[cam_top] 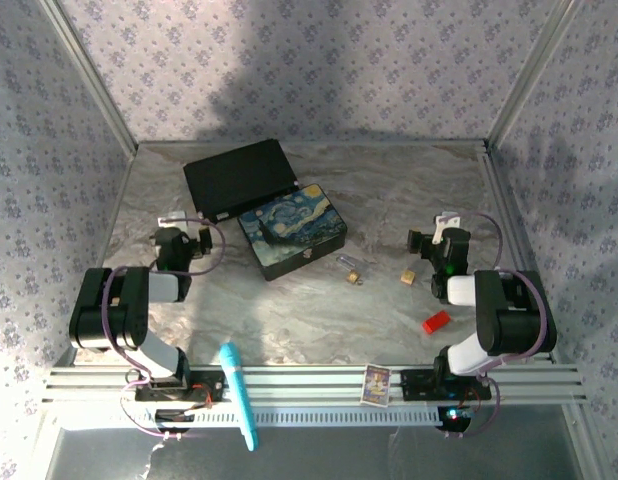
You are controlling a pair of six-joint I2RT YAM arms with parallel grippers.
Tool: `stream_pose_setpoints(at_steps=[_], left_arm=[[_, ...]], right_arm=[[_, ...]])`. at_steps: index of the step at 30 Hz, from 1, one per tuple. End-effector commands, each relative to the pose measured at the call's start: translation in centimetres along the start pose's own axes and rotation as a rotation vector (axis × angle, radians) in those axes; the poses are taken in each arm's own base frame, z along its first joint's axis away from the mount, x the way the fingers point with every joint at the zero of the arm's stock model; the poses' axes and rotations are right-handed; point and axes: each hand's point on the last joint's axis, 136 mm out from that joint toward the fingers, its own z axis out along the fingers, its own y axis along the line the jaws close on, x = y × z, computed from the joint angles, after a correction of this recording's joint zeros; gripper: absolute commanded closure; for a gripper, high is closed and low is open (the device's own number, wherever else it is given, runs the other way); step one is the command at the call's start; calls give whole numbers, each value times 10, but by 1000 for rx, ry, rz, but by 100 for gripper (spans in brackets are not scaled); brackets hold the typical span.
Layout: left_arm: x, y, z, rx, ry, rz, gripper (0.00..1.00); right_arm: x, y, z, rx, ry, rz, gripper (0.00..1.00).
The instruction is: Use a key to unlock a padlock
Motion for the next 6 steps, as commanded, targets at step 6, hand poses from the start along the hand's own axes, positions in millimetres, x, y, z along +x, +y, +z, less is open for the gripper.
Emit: stream_pose_setpoints(at_steps=[6], left_arm=[[-17, 9, -3, -64, -71, -28, 0]], right_arm=[[-12, 0, 4, 3, -28, -16, 1]])
